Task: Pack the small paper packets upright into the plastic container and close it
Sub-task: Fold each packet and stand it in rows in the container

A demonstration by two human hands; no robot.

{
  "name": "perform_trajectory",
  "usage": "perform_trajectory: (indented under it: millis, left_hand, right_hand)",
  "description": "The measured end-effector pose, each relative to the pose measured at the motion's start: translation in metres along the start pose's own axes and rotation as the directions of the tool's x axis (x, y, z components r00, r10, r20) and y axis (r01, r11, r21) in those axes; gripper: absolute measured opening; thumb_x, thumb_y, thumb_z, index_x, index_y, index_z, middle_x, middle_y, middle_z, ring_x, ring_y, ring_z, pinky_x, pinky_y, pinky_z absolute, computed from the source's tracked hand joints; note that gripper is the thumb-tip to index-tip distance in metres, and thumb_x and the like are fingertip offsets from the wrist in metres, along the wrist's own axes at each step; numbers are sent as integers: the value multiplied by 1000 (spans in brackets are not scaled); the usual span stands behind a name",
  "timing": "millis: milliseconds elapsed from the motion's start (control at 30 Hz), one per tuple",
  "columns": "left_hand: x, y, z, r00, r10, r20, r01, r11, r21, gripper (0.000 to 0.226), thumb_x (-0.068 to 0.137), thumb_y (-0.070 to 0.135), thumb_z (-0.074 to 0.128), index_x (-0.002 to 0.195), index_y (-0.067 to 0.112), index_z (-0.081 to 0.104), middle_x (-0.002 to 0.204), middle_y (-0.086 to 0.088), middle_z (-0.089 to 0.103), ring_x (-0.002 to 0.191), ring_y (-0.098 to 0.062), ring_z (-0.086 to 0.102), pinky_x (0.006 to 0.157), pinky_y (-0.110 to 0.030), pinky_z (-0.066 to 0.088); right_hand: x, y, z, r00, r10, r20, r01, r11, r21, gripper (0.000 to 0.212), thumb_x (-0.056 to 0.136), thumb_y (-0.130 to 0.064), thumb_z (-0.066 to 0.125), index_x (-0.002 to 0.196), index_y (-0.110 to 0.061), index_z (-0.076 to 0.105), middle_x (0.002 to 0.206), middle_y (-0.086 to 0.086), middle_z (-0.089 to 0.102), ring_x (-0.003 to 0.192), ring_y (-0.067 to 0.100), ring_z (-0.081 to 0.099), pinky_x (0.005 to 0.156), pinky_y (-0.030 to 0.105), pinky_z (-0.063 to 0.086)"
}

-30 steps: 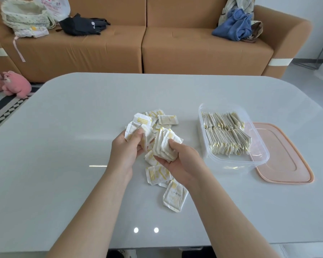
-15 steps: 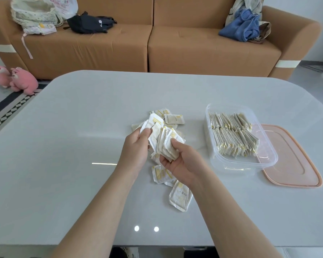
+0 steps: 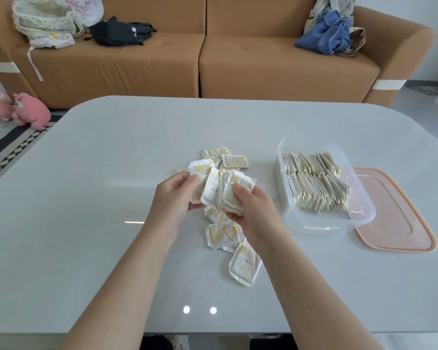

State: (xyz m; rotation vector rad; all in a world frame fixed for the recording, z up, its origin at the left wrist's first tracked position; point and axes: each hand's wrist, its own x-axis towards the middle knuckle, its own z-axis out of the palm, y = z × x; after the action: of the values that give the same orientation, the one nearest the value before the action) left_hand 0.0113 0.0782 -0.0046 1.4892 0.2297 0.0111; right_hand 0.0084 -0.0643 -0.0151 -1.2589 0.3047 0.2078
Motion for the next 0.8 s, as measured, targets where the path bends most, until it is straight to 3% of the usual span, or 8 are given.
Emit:
perform_trajectory:
  millis: [133,267,367,500,567,667,800]
  left_hand:
    - [3,0,-9,1000,-15,-11,16,998,58,28,98,19,49,83,11,71,81,-9,69,72,-19,64,65,-29,56]
    - [3,-6,-20,998,34,61,-52,942,332,35,97,25,53,83,-7,59,69,-8,39,55,-14,53,67,-27,52]
    - [1,-7,-23,986,19,167,-82,921,380,32,98,21,53,90,-8,62,73,-11,50,60,-16,55,66,-23,56]
    - [-1,-6,-22,991,-41,127,14,980,200,22,96,13,56,86,4,72,78,-8,69,66,-15,63,62,-23,57]
    - [-1,-7,-22,993,-67,98,58,994,92,20,96,12,56,87,8,74,82,-10,70,71,-18,64,60,-22,56]
    - [-1,-9,-18,994,-50,98,43,997,70,18,96,13,57,91,6,73,85,-11,68,70,-14,64,64,-22,57]
    - [-2,-10,-11,994,-26,105,15,994,107,27,95,18,58,91,-7,68,80,-12,66,70,-13,67,66,-21,57]
  right_hand:
    - [3,0,-2,988,-146,-42,132,960,-245,17,95,-19,53,107,-11,61,104,14,69,95,28,68,87,46,56]
    - [0,-1,0,965,-263,-18,231,876,-424,21,87,-32,54,98,-16,59,99,12,69,94,31,66,88,53,52]
    - [1,1,2,966,-256,-32,227,903,-366,24,86,-31,55,101,-13,60,101,14,69,96,32,66,87,54,52]
    - [5,7,5,988,-149,-39,139,972,-190,27,89,-25,54,110,-10,61,108,17,69,99,31,68,88,50,55]
    - [6,9,5,996,-83,-33,79,991,-112,24,95,-20,52,115,-8,60,115,20,66,101,31,67,82,41,58]
    - [5,10,3,1000,-1,-6,1,1000,1,25,98,-16,48,120,-8,58,117,19,66,94,24,68,73,33,57]
    - [5,9,2,998,49,31,-50,997,52,27,98,-14,47,121,-6,58,117,18,67,98,26,69,79,36,58]
